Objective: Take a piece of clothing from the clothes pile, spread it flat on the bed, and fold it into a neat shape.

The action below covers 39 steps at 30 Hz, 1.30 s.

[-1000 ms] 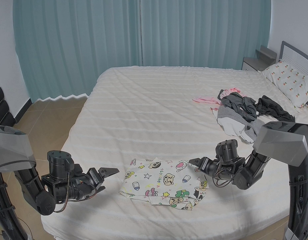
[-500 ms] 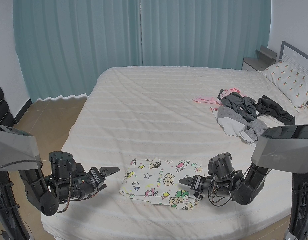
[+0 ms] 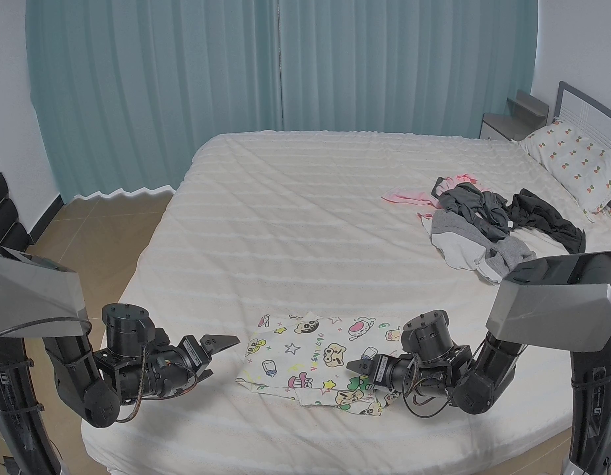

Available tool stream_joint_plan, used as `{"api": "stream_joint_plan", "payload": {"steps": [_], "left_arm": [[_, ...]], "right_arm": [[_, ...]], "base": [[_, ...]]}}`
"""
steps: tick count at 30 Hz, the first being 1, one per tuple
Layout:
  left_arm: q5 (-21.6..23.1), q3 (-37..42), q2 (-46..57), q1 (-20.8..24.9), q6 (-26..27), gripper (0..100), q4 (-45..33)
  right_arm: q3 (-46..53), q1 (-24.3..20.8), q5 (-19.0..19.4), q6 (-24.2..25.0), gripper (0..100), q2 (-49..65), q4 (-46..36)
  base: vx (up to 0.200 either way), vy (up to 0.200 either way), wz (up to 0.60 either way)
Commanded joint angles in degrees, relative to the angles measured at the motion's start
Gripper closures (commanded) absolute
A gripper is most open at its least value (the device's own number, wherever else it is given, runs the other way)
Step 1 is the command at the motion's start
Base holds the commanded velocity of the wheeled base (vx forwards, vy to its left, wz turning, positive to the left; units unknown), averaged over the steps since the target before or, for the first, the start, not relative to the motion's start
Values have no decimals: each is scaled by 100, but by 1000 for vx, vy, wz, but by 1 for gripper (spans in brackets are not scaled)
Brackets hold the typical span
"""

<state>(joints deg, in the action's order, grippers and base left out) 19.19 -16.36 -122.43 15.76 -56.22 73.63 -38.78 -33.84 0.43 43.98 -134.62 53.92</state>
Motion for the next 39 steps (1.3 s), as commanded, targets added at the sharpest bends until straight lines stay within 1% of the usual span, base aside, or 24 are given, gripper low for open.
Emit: {"api": "stream_joint_plan", "payload": {"steps": [1,10,17,20,27,30,36,37,39], "left_arm": [[-3,1,-35,-3,-3,0,2],[-3,1,-35,-3,6,0,2],[-20,1,-44,-3,15,0,2],[-126,-8,-53,-3,15,0,2],[-126,-8,-62,6,15,0,2],[-126,-8,-97,6,24,0,11],[-135,-16,-97,6,32,0,11],[-135,-16,-97,6,32,0,11],[-143,-87,-97,6,41,0,11]], "right_arm": [[55,0,-8,14,100,-99,128],[336,62,-113,23,100,164,136],[705,176,-51,-21,100,630,-4],[723,202,-43,-153,100,630,-233],[775,202,45,-347,100,630,-391],[854,211,54,-540,100,639,-488],[872,211,80,-584,100,639,-514],[872,211,80,-584,0,639,-514],[881,211,72,-628,0,656,-514]], "base": [[0,0,0],[0,0,0],[0,0,0],[0,0,0],[0,0,0],[0,0,0],[0,0,0],[0,0,0],[0,0,0]]}}
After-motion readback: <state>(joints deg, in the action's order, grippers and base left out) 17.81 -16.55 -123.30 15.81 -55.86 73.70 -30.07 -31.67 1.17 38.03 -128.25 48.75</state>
